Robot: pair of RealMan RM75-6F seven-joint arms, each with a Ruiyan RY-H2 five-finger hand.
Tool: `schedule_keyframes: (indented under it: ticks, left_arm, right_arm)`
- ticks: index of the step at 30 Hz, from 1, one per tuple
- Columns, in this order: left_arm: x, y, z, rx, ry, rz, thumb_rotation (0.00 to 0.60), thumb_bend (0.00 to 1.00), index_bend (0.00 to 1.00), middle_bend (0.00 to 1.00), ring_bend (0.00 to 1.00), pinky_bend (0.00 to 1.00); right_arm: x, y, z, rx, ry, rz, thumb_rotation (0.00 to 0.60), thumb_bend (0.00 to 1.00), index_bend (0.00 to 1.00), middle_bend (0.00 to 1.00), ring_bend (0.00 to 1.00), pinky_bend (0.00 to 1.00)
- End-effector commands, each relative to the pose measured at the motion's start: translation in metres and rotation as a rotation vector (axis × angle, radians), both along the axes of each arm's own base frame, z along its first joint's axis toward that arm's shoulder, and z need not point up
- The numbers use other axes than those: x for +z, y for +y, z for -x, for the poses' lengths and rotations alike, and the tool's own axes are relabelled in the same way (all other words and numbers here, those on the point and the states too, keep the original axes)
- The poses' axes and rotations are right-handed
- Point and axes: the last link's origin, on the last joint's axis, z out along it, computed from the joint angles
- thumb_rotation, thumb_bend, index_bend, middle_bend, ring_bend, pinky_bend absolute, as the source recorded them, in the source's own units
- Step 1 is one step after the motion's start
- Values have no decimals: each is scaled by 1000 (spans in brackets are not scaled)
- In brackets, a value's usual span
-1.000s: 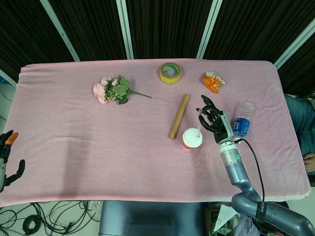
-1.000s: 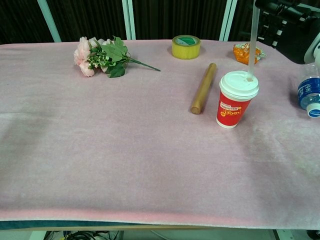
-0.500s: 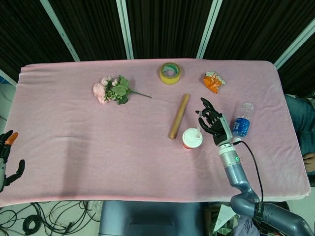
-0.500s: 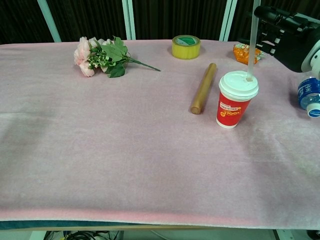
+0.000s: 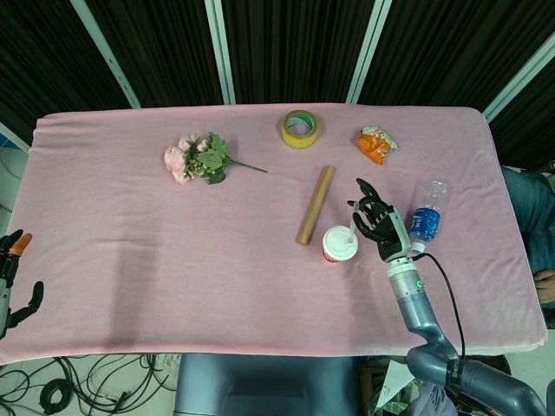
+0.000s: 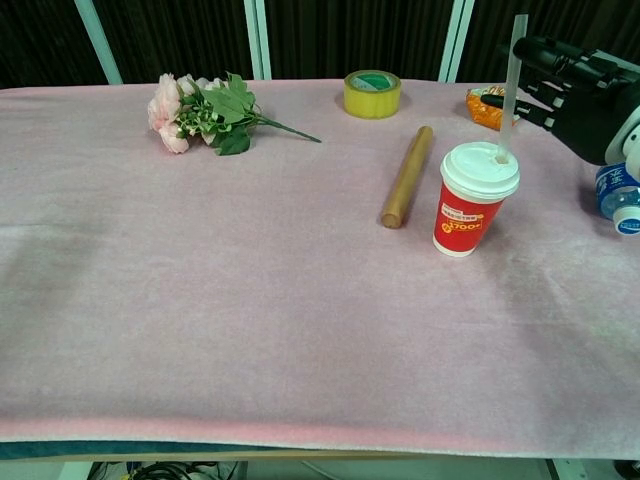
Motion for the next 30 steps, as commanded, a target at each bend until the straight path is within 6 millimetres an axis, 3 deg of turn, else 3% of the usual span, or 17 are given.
schedule_keyframes:
  ticks: [1,30]
  left_arm:
    - [0,0,0,0,0,0,600,479,74,26,0,0]
    - [-1,0,1,4,3,3,600,479,74,26,0,0]
  right_arm:
    - [-2,1,2,-1,0,-3,600,369,643,84,22,186]
    - [-27,14,28,-24,30,-66,600,374,645,84,22,187]
